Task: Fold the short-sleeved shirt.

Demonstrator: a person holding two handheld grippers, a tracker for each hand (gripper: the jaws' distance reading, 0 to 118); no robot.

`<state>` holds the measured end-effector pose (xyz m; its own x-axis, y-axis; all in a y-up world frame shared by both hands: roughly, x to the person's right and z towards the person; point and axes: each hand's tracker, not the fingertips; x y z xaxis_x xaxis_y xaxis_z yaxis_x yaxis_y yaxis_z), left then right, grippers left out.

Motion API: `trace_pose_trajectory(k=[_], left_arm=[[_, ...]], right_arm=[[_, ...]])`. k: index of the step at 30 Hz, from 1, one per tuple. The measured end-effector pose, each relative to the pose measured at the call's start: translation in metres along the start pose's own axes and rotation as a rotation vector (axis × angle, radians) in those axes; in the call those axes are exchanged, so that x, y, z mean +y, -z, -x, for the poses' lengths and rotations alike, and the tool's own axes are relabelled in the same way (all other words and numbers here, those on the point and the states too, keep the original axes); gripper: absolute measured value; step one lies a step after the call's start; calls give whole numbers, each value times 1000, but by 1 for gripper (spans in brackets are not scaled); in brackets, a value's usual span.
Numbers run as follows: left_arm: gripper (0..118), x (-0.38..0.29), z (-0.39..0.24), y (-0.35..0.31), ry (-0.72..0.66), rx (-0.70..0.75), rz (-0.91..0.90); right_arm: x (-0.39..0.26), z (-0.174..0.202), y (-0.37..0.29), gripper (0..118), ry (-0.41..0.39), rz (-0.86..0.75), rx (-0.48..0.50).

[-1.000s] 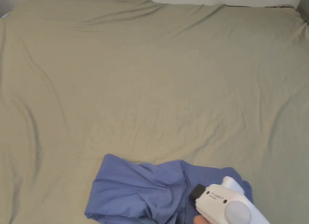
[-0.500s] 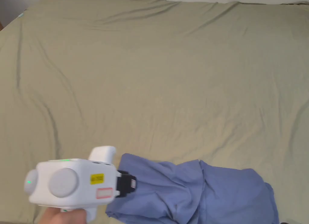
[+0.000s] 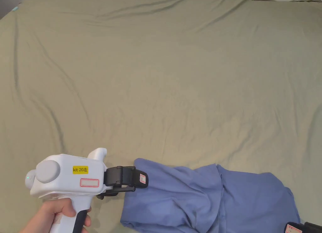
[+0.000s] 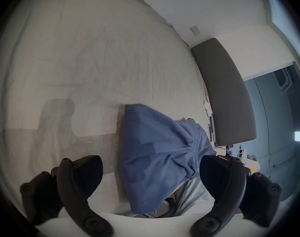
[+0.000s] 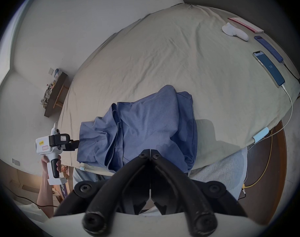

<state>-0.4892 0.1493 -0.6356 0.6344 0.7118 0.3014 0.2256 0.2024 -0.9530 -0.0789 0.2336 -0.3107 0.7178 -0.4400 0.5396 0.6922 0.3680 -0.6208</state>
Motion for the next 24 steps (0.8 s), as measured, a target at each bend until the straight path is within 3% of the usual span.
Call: trace_pose_trajectory(k=[4,5,6,7,8,9,11,13,19,24], left_arm=[[115,-11,-10,19,-64,-101,56],[113,3,20,20,-63,-165,57],[104,4,22,24,-75,-196,63],[83,5,26,29,-104,-221,86],[31,5,32,33,-104,-188,95],[6,-4,11,29,-77,-127,110],[6,-8,10,30,-47,-40,95],[6,-2,23,21,-122,-128,48],[6,-5,31,-21,-158,-149,8],[6,-19,34,-78,-183,-35,-90]], right_arm=[[-2,-1,-1,0,-2,8,-12],[-3,-1,-1,0,-2,9,-13],[-2,-1,0,0,-3,12,-14],[-2,-1,0,0,-1,14,-16],[-4,-1,-1,0,-1,13,-17],[-5,-1,-1,0,1,12,-16],[-6,-1,-2,0,4,12,-15],[-8,-1,-5,0,6,9,-16],[-3,-1,-9,0,12,-6,-22],[-2,3,-8,0,11,-5,5]])
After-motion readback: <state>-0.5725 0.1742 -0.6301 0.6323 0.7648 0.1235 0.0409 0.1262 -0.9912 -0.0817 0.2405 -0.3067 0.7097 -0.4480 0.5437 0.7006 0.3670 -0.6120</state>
